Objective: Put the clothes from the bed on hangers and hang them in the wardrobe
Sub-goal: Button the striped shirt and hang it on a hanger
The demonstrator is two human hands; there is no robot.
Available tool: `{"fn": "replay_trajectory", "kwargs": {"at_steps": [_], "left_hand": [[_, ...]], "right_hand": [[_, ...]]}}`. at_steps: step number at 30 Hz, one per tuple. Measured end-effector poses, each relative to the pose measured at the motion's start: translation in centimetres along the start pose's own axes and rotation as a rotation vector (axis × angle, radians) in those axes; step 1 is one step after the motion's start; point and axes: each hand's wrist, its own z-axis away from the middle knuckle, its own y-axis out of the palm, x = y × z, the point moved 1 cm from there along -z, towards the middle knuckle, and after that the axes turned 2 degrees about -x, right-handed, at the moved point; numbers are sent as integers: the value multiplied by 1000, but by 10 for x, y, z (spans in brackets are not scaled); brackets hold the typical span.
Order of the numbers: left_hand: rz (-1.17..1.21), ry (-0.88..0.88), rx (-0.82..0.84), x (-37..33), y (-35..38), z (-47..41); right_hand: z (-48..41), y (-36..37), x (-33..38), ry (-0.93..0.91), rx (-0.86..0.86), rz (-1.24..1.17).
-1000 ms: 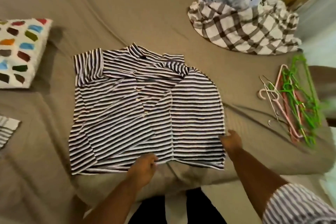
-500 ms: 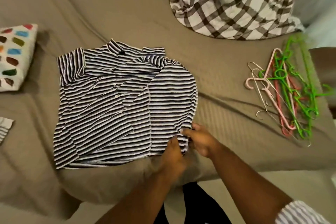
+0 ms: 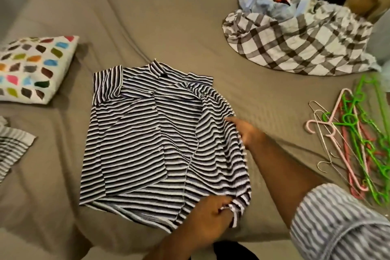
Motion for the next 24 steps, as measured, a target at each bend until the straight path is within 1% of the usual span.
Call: {"fn": "replay_trajectory", "kwargs": {"at_steps": [1, 3, 5, 6, 9, 10, 12, 13, 14, 15, 16, 17, 18, 19, 20, 22, 24], "left_hand": [[49, -7, -1, 2, -1, 2], [136, -26, -7, 4, -6, 5], [278, -67, -12, 2, -16, 9], [378, -132, -8, -1, -22, 13], [638, -354, -62, 34, -36, 18], [736, -423, -106, 41, -44, 21], [846, -529, -236, 72, -61, 27], [792, -582, -305, 92, -73, 29], [727, -627, -389, 113, -86, 31], [623, -664, -437, 142, -100, 35], [495, -706, -450, 159, -112, 41], [328, -757, -417, 184, -124, 45], [207, -761, -388, 207, -134, 48], [129, -759, -339, 228, -143, 47], [50, -694, -323, 239, -151, 44], [-75, -564, -346, 251, -161, 27], [-130, -443, -426, 247, -167, 9]], "right_hand": [[2, -3, 8, -41, -2, 17], [17, 0, 24, -119, -1, -29], [33, 3, 38, -231, -102, -95], [39, 3, 45, -276, -125, -160], [47, 19, 62, -392, -137, -385], [43, 31, 65, -406, -135, -435], [24, 64, 61, -413, -121, -500], [12, 88, 54, -437, -97, -438], [-3, 113, 44, -473, -114, -294], [-15, 141, 33, -513, -128, -83], [-29, 165, 18, -540, -106, 143], [-43, 189, 2, -537, -56, 335], [-52, 209, -12, -519, -30, 490], [-64, 221, -25, -519, -33, 592], [-70, 229, -35, -534, -60, 637], [-75, 228, -44, -560, -126, 618], [-75, 215, -35, -607, -237, 569]]}}
